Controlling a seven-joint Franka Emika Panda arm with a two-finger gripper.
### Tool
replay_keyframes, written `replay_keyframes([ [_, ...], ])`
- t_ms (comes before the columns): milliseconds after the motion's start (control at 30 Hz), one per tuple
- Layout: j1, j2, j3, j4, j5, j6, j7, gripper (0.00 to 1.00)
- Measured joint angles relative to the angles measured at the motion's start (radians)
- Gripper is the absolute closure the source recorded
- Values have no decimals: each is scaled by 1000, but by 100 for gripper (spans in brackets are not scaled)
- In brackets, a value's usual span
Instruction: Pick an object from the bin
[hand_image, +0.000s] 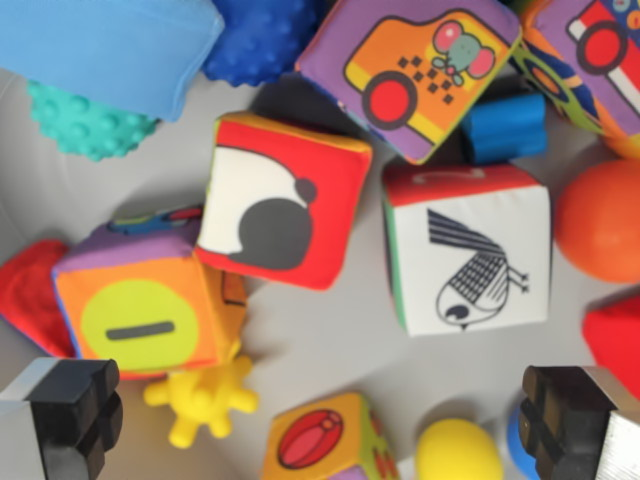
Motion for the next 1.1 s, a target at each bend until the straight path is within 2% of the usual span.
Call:
replay_keyframes([
  [1100,99,54,-1,-17,-12,80,540,0],
])
